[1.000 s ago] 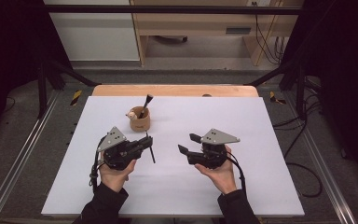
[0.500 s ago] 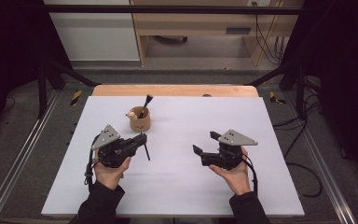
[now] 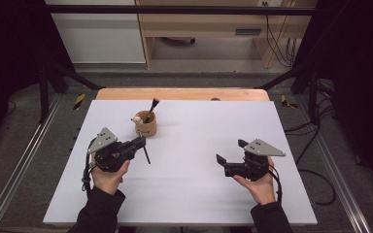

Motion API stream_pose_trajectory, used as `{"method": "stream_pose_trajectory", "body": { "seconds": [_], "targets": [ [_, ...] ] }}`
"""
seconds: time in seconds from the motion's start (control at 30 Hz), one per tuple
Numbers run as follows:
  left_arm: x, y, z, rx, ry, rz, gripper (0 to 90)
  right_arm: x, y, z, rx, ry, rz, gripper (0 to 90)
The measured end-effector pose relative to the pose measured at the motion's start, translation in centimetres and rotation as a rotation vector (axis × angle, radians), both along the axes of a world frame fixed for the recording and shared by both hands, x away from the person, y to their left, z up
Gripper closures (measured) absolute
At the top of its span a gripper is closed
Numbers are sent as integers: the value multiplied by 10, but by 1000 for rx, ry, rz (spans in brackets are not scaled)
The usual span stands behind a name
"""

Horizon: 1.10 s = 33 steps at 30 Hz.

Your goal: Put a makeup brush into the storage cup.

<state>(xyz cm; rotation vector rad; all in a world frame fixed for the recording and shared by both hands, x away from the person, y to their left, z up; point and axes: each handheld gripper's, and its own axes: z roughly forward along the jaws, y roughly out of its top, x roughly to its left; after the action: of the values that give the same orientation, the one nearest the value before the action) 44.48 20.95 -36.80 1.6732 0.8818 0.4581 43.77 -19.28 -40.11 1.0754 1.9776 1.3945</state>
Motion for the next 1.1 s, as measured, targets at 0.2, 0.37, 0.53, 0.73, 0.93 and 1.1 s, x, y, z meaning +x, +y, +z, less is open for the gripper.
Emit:
{"method": "stream_pose_trajectory", "body": {
  "seconds": [0.2, 0.37, 0.53, 0.73, 0.93, 1.1],
  "targets": [
    [0, 6, 2, -6, -6, 14, 848, -4, -12, -3, 0, 7, -18, 62],
    [1, 10, 3, -11, -10, 22, 847, -9, -22, -5, 1, 5, -38, 56],
    [3, 12, 3, -15, -8, 31, 847, -11, -32, -7, 15, 3, -67, 52],
    [5, 12, 4, -11, -11, 32, 847, -12, -38, -9, 22, 13, -92, 47],
    [8, 10, 7, 3, -16, 28, 847, -12, -42, -9, 27, 11, -92, 49],
    [10, 11, 11, 4, -26, 27, 847, -13, -44, -8, 28, 12, -90, 51]
  ]
}}
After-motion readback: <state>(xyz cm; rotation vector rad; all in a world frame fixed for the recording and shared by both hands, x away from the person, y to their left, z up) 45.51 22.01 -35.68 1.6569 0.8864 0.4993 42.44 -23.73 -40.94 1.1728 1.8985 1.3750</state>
